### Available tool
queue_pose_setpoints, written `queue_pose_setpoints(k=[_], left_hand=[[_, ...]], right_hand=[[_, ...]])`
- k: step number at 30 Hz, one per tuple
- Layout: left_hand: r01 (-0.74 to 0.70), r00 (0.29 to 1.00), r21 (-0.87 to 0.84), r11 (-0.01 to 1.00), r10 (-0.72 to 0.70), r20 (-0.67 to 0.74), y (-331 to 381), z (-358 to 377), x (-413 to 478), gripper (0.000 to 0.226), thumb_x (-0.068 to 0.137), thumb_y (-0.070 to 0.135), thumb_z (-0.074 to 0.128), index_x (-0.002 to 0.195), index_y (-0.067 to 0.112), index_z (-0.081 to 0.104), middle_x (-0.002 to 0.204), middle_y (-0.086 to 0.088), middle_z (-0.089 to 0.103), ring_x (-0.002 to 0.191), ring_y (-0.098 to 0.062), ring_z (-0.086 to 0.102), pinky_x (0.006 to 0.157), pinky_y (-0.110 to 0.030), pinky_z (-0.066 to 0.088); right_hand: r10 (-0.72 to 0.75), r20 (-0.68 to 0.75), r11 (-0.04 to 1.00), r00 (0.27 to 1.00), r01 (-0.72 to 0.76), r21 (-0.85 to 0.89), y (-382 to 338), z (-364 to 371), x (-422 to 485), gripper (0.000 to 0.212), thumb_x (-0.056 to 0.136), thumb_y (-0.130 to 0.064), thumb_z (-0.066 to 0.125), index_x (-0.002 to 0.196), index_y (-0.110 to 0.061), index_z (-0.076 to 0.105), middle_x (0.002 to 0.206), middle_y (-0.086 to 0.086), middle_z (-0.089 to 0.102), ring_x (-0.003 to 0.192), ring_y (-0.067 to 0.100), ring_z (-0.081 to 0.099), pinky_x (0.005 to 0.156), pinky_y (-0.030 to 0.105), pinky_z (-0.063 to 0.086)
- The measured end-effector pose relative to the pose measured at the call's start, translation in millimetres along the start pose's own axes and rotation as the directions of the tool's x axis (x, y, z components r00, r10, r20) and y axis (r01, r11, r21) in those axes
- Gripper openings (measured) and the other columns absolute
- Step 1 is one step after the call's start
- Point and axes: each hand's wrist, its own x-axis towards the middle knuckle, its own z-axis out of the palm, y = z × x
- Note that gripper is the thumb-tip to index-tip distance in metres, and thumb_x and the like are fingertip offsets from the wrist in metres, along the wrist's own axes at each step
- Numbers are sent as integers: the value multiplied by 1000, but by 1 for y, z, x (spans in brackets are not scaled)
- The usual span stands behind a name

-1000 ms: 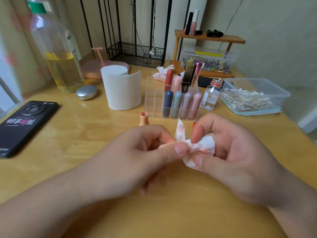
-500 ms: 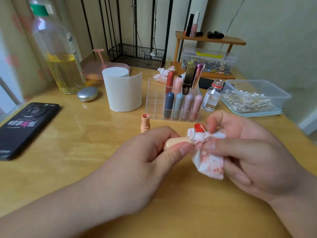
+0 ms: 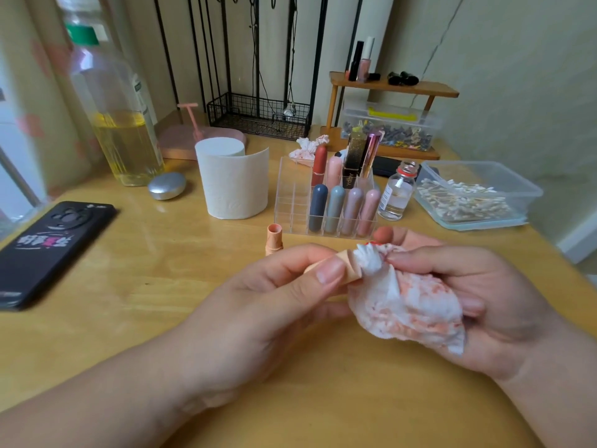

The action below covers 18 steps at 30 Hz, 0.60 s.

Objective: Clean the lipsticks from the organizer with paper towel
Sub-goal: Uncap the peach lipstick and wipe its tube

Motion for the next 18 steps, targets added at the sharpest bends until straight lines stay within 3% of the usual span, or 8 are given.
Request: queue_pose_setpoints(k=[1, 2, 5, 7, 11, 13, 16, 18], left_hand=[[-6, 1000, -11, 1000, 6, 10, 1, 0, 0, 50, 93, 31, 65, 117, -12, 57, 129, -31, 58, 124, -43, 54, 105, -52, 43], [-11, 1000, 12, 1000, 11, 5, 2, -1, -1, 46, 91, 33, 67, 113, -7, 62, 123, -29, 61, 117, -41, 57, 102, -50, 45], [-31, 999, 192, 981, 36, -24, 4, -2, 0, 36, 90, 36, 67, 101, 2, 70, 104, -28, 61, 98, -32, 58, 97, -53, 42], [-29, 999, 277, 960, 37, -25, 4, -2, 1, 34, 89, 32, 65, 98, 0, 70, 101, -19, 63, 94, -23, 58, 94, -42, 43], [-16, 1000, 388, 921, 13, 11, 5, 0, 0, 27, 87, 28, 66, 102, 7, 74, 113, -2, 68, 110, -17, 62, 98, -24, 46], [-9, 1000, 375, 927, 16, -14, 5, 1, 1, 27, 86, 27, 67, 103, 9, 74, 114, -3, 69, 103, -19, 65, 88, -26, 52], [27, 999, 272, 962, -19, -34, 4, 4, 1, 26, 87, 24, 66, 106, 9, 73, 110, -16, 69, 91, -31, 69, 73, -38, 59], [55, 998, 235, 970, -52, -20, 2, 7, 0, 26, 87, 24, 67, 106, 8, 73, 104, -18, 71, 93, -32, 70, 78, -42, 60]], right_hand=[[-50, -46, 996, 998, 47, -71, -1, 3, 0, 27, 78, 10, 58, 98, -8, 64, 100, 21, 62, 67, 33, 55, 97, 46, 51], [-106, -94, 986, 990, 92, -142, -2, 8, -1, 22, 78, 6, 58, 95, -8, 64, 97, 21, 65, 74, 34, 64, 81, 45, 59], [-294, -142, 913, 945, 234, -333, 1, 16, -2, 17, 76, 1, 60, 90, -7, 63, 82, 22, 67, 66, 28, 69, 52, 33, 55], [-363, -134, 853, 922, 272, -445, 4, 16, -1, 19, 74, -2, 62, 92, -7, 62, 78, 24, 67, 62, 27, 67, 48, 32, 52], [-363, -132, 825, 922, 253, -506, 9, 12, 1, 18, 86, 6, 57, 95, -8, 62, 80, 25, 67, 63, 31, 65, 54, 37, 52], [-446, -165, 743, 880, 261, -616, 11, 8, 3, 19, 90, 5, 59, 92, -14, 64, 79, 30, 65, 64, 35, 61, 61, 44, 49], [-556, -157, 569, 816, 237, -788, 16, 5, 7, 12, 82, -13, 64, 89, -23, 65, 77, 32, 65, 62, 47, 58, 57, 52, 48], [-530, -190, 622, 826, 227, -749, 21, 4, 9, 12, 85, -10, 64, 90, -21, 65, 73, 25, 66, 59, 40, 58, 56, 46, 47]])
